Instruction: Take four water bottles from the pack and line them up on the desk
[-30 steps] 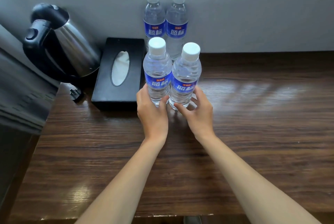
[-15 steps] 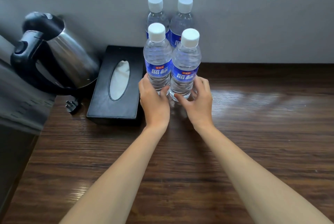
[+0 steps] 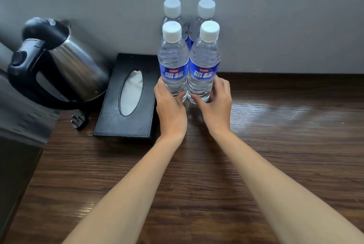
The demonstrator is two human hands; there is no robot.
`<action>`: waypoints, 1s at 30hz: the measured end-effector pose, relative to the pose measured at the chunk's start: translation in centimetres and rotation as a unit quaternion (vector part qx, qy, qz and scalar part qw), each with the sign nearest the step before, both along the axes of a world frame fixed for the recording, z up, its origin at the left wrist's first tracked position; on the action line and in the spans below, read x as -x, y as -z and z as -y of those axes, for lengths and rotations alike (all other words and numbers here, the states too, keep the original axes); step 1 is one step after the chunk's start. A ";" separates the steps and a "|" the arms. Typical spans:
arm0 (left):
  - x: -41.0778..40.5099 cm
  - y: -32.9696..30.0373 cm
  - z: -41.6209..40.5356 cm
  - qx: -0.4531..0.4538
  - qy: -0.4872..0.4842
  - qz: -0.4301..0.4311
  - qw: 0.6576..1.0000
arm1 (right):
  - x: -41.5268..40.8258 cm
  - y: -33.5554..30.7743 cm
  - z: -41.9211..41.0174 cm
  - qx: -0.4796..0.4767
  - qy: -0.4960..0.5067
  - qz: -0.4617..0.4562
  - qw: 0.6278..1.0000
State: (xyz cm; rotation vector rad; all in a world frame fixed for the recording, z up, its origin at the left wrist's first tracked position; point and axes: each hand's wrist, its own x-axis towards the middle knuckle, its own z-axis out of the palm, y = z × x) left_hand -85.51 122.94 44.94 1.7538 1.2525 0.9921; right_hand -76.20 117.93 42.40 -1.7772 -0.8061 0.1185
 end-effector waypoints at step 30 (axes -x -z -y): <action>2.2 -1.1 1.5 0.015 0.035 -0.098 0.994 | 1.3 -0.8 1.4 0.053 -0.011 -0.127 0.990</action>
